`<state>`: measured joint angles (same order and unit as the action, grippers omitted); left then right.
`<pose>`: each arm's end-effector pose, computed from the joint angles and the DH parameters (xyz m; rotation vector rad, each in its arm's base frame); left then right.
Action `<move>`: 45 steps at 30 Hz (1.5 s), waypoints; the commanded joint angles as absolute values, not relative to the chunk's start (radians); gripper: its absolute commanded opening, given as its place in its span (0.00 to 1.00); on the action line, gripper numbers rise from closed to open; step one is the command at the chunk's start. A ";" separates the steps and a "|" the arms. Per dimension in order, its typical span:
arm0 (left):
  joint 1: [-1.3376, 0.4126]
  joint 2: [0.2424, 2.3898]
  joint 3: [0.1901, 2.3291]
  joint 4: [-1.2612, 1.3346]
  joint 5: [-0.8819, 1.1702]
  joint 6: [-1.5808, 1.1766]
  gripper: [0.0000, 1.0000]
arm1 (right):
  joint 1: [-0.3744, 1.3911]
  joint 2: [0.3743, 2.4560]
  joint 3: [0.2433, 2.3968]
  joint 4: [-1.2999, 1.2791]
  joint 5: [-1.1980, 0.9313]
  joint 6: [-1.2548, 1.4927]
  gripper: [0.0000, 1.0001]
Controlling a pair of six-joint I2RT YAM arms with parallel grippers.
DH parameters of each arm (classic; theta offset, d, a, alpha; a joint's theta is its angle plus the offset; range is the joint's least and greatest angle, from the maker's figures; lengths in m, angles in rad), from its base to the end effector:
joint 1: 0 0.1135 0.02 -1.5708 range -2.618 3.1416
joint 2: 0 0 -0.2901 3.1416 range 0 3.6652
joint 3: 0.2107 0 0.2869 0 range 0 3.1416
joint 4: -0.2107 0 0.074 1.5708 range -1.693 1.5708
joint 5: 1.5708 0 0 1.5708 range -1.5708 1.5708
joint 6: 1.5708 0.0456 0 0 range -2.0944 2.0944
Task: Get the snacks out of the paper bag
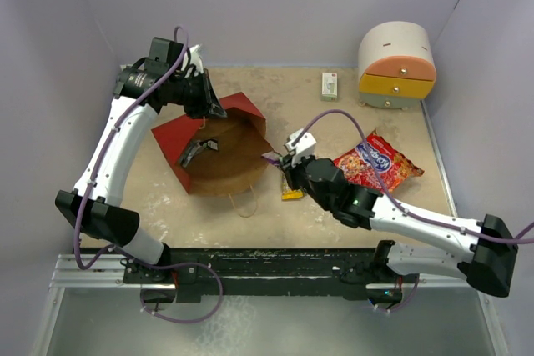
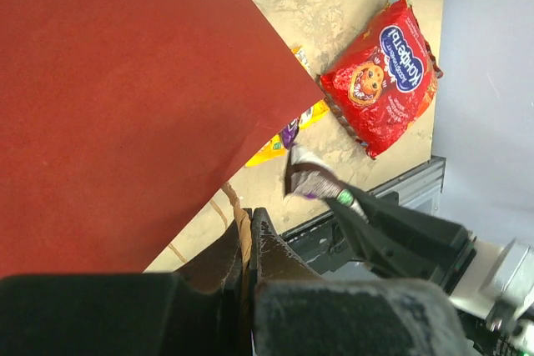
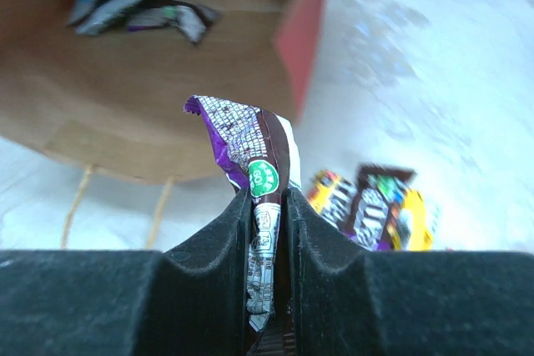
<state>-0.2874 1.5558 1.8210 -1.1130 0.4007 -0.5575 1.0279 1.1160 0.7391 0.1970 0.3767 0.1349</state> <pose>0.3281 -0.1155 0.4480 -0.1469 2.5121 -0.8537 0.1642 0.2397 0.3058 -0.5031 1.6936 0.5218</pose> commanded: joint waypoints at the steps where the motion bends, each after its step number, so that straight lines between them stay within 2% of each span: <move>1: -0.283 1.548 1.827 -1.069 0.393 -0.569 0.00 | 1.025 1.030 0.694 0.019 0.695 0.387 0.22; 6: -0.283 1.549 1.827 -1.064 0.403 -0.574 0.00 | 0.950 1.007 0.643 -0.012 0.694 0.499 0.23; 13: -0.284 1.547 1.836 -1.070 0.414 -0.571 0.00 | 0.808 1.102 0.622 0.112 0.619 0.494 0.23; 21: -0.283 1.536 1.816 -1.060 0.446 -0.580 0.00 | 0.779 1.281 0.664 0.140 0.658 0.541 0.22; 31: -0.283 1.533 1.799 -1.063 0.503 -0.563 0.00 | 0.772 1.306 0.661 0.111 0.618 0.643 0.23; 38: -0.284 1.520 1.764 -1.030 0.509 -0.564 0.00 | 0.772 1.260 0.629 0.121 0.555 0.572 0.49; 45: -0.283 1.524 1.748 -0.990 0.524 -0.591 0.00 | 0.773 1.161 0.625 0.182 0.462 0.423 0.61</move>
